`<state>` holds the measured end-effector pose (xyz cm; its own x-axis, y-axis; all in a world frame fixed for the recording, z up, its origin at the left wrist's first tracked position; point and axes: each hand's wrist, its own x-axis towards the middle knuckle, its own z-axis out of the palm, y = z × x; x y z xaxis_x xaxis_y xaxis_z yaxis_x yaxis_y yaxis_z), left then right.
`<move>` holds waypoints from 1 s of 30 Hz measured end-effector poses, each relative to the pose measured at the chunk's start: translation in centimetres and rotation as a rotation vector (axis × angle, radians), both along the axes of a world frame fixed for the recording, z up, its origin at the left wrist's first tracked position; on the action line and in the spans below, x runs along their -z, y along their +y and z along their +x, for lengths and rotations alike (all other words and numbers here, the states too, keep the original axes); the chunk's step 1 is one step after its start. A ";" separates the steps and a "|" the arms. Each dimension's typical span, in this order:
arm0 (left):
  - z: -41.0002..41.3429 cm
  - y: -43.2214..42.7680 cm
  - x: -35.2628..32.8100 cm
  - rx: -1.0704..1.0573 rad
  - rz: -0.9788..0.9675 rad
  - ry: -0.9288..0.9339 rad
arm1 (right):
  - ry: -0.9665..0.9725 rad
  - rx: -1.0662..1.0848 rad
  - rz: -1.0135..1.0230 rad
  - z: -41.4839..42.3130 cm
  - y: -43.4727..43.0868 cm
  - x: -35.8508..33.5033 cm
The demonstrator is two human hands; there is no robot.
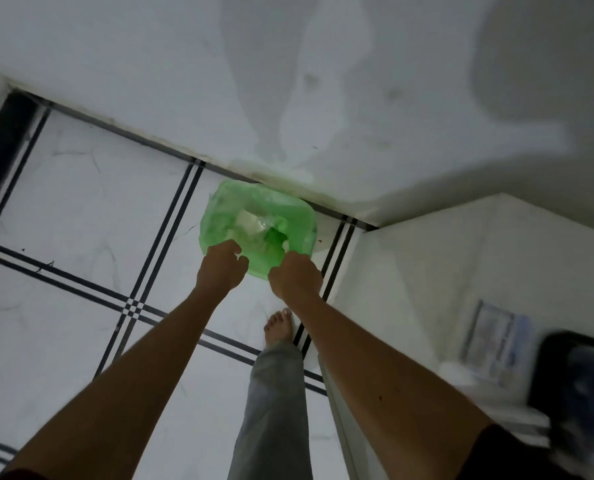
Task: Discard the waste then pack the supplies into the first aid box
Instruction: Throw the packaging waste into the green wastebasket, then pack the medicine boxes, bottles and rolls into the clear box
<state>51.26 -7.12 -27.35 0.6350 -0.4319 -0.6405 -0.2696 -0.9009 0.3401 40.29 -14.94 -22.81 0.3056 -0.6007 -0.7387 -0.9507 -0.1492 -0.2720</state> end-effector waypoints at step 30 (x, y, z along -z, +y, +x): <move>-38.4 3.2 -27.6 0.840 -0.227 -0.073 | -0.431 0.136 -0.456 -43.2 2.6 -28.1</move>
<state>12.87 -3.93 0.27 0.0854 -0.8876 -0.4526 -0.8424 -0.3069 0.4430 -2.91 -12.36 5.30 0.4172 -0.8798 -0.2276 -0.7889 -0.2264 -0.5713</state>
